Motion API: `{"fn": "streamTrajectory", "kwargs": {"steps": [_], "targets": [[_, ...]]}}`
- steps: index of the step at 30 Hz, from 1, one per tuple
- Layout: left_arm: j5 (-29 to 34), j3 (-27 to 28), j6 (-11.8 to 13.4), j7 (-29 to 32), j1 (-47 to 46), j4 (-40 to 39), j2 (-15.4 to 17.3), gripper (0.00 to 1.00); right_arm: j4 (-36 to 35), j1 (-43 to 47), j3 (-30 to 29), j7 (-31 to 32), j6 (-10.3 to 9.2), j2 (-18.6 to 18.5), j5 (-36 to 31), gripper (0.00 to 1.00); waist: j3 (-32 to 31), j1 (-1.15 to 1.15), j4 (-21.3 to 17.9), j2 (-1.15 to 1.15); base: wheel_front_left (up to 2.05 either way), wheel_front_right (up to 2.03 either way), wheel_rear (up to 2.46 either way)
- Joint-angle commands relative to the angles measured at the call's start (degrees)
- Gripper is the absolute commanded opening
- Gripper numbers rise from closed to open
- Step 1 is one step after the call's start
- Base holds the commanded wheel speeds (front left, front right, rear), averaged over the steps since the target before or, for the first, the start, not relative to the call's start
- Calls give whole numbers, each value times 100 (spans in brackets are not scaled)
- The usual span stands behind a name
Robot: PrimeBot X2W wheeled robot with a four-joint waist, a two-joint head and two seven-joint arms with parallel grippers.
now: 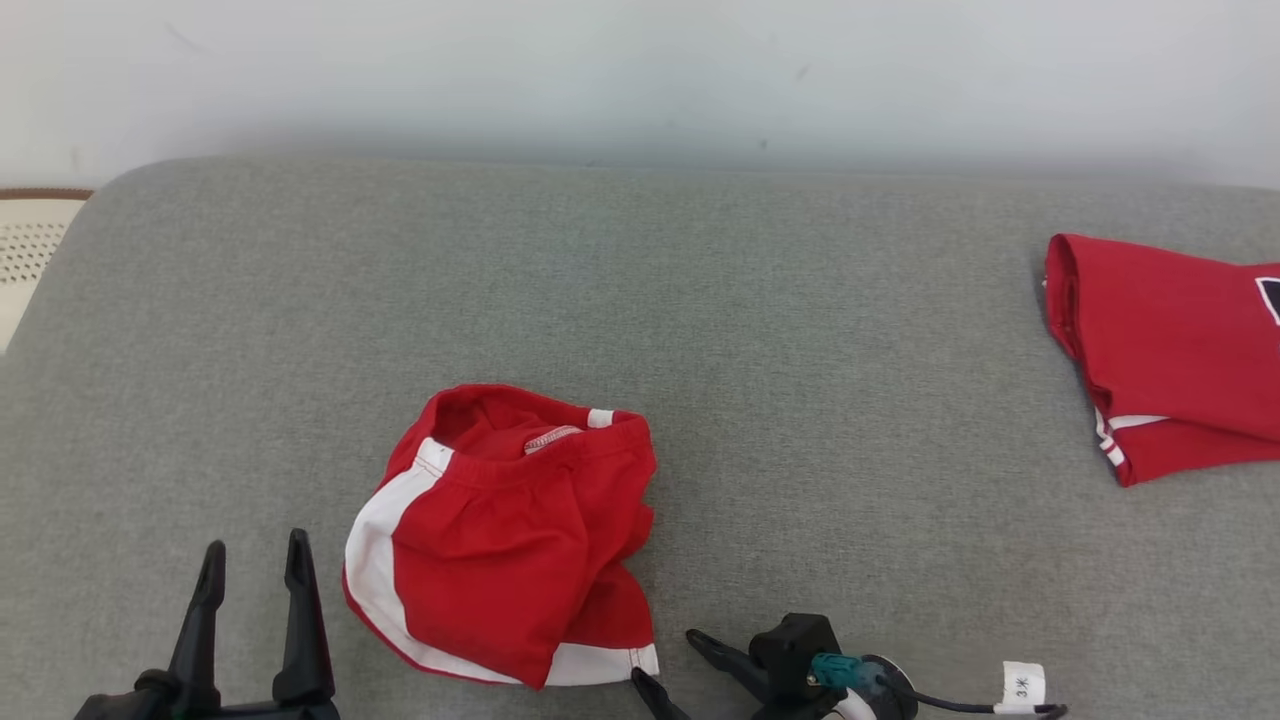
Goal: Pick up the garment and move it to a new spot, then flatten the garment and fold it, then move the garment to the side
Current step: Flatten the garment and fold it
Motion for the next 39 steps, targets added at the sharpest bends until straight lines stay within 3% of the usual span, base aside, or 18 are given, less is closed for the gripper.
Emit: {"fn": "streamTrajectory", "kwargs": {"steps": [1, 9, 10, 12, 20, 25, 39], "targets": [[72, 25, -45, -27, -23, 28, -27, 100, 84, -79, 69, -38, -4, -1, 20, 100, 21, 0, 56, 0, 0, 0, 0], [157, 88, -191, -27, -41, 111, -163, 100, 924, -471, 381, -263, -4, 169, 93, 100, 47, 0, 206, 0, 0, 0, 0], [168, 103, -207, -27, -48, 123, -178, 100, 1016, -509, 385, -323, -4, 203, 123, 74, 49, 0, 217, 0, 0, 0, 0], [185, 133, -233, -27, -55, 143, -199, 100, 1205, -586, 400, -418, -4, 248, 123, 0, 54, 0, 235, 0, 0, 0, 0], [266, 249, -331, -27, -38, 209, -287, 100, 1719, -848, 344, -817, -5, 398, 196, 0, 70, 0, 220, 0, 0, 0, 0], [301, 329, -363, -27, 29, 215, -333, 100, 1763, -1015, 2, -1071, -5, 295, 151, 0, 32, 0, 106, 0, 0, 0, 0], [394, 448, -432, -27, 150, 192, -460, 100, 755, -769, -1682, -1003, -5, -391, -572, 0, -80, 0, -363, 0, 0, 0, 0]]}}
